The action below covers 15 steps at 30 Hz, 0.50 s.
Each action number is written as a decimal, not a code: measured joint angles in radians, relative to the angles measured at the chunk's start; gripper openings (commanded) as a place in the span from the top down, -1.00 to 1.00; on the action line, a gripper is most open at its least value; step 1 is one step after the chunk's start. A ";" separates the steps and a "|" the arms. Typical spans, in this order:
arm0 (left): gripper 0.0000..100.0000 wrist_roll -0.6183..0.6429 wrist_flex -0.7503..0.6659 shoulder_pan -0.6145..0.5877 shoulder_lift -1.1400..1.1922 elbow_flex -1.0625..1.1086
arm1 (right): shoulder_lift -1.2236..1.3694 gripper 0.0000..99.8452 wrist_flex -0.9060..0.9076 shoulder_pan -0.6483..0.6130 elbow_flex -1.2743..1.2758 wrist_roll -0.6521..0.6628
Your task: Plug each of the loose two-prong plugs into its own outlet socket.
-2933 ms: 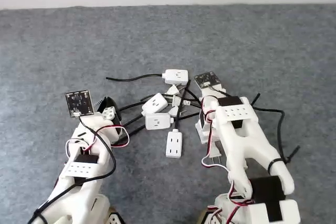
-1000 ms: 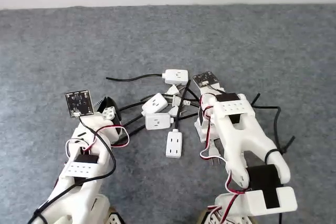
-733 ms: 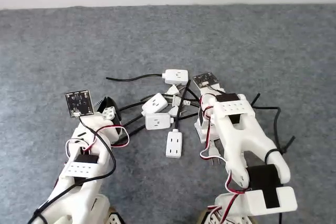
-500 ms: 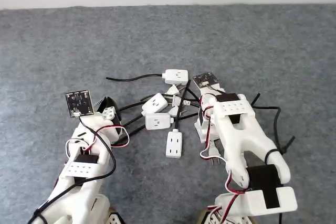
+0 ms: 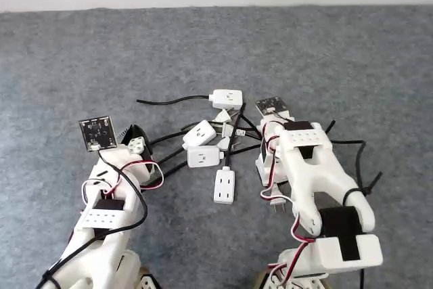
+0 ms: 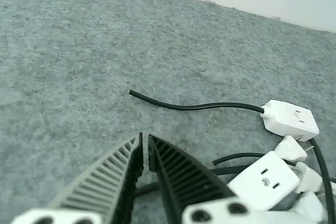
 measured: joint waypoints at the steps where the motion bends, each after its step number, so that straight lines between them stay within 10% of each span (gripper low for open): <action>1: 0.97 0.000 0.000 0.000 0.000 0.000 | 0.000 0.98 0.000 0.000 0.000 0.000; 15: 0.97 0.000 0.000 0.000 0.000 0.000 | -0.040 0.98 0.084 -0.026 -0.023 -0.005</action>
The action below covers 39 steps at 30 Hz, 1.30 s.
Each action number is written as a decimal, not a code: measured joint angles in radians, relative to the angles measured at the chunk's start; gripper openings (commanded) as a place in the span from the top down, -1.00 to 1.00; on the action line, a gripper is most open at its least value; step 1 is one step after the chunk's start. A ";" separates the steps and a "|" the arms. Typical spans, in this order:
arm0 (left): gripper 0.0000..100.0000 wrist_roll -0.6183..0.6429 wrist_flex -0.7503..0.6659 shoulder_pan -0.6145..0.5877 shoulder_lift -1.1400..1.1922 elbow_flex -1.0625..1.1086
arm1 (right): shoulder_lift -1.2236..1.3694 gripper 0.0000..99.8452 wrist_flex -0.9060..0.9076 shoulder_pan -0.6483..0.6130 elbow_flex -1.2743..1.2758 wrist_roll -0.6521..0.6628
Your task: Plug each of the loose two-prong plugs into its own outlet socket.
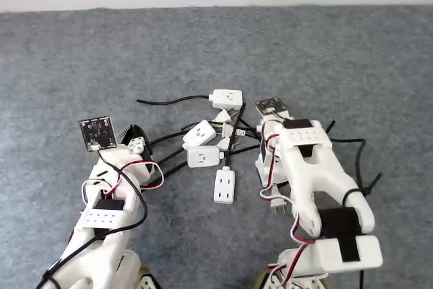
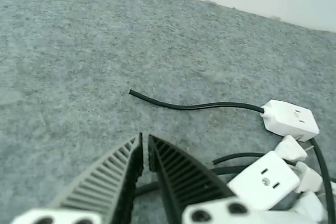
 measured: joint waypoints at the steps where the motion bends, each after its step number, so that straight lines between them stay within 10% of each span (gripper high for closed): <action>1: 0.97 0.000 0.008 0.000 0.000 -0.005 | -0.028 0.98 0.012 -0.012 0.000 -0.003; 10: 0.97 0.002 0.324 0.008 0.000 -0.164 | -0.324 0.98 0.097 -0.127 0.000 -0.003; 28: 0.97 0.012 0.431 0.126 0.482 -0.546 | -0.637 0.98 0.143 -0.486 0.000 -0.003; 39: 0.97 -0.092 0.468 0.258 0.328 -0.499 | -0.615 0.98 0.026 -0.546 0.097 -0.003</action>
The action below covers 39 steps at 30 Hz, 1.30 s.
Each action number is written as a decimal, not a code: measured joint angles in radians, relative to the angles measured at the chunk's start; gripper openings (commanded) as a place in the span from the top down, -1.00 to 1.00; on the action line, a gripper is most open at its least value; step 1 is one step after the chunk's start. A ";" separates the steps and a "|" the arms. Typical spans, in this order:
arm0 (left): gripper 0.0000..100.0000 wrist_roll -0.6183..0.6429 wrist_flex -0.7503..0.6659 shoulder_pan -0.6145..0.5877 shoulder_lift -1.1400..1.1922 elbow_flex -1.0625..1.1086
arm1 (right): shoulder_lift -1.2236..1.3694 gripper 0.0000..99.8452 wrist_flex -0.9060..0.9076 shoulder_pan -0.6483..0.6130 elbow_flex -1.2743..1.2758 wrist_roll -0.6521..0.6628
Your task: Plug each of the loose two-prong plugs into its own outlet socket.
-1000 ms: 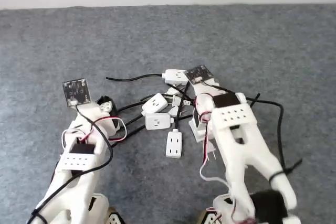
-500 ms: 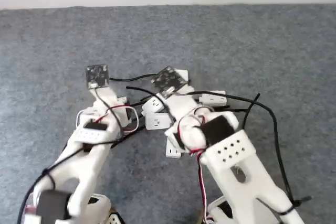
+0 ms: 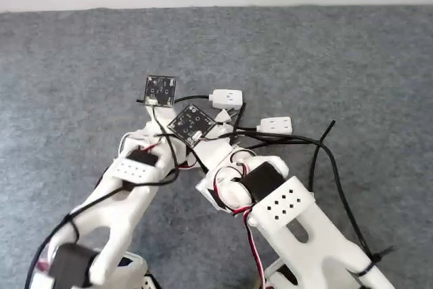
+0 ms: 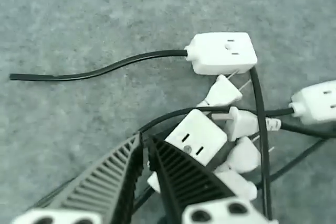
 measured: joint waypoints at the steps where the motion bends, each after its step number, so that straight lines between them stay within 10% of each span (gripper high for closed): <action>1: 0.97 -0.015 0.000 0.002 -0.037 0.021 | 0.000 0.98 -0.002 -0.002 0.000 0.000; 19: 0.97 -0.215 -0.003 0.037 -0.292 0.163 | 0.003 0.98 -0.011 0.009 0.034 0.097; 30: 0.97 -0.044 -0.393 -0.143 -0.298 0.364 | 0.003 0.98 -0.400 0.167 0.255 -0.304; 39: 0.97 0.009 -0.509 -0.204 -0.298 0.387 | 0.003 0.98 -0.443 0.190 0.259 -0.358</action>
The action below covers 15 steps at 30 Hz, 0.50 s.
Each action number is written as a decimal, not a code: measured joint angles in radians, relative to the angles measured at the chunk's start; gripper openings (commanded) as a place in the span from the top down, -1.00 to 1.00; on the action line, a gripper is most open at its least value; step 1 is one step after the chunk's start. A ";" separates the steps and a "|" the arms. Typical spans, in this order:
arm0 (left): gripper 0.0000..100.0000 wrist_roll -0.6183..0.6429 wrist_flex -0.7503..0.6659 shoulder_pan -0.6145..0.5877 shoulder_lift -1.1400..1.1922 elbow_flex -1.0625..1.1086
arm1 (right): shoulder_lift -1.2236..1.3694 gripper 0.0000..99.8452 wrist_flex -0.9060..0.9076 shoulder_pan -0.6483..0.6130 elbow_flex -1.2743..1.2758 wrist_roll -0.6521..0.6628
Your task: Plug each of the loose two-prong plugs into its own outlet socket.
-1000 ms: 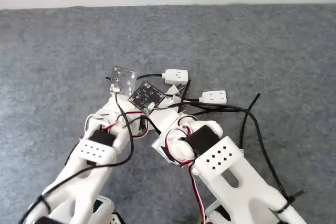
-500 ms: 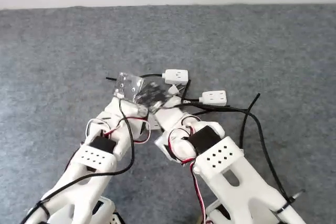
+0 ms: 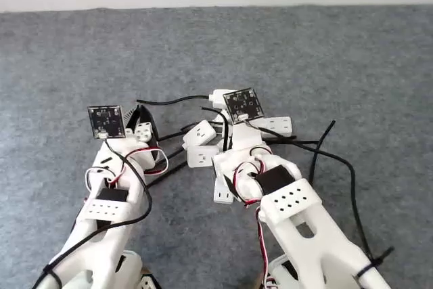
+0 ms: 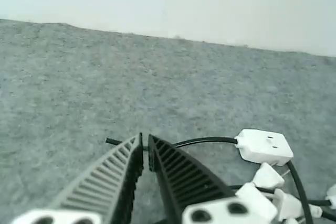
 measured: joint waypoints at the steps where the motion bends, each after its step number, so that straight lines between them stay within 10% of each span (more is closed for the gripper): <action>1: 0.97 0.000 0.000 0.000 0.000 0.000 | 0.000 0.98 0.000 0.003 0.000 0.000; 15: 0.97 0.003 -0.003 0.003 0.000 0.000 | 0.000 0.98 -0.054 0.031 0.044 0.000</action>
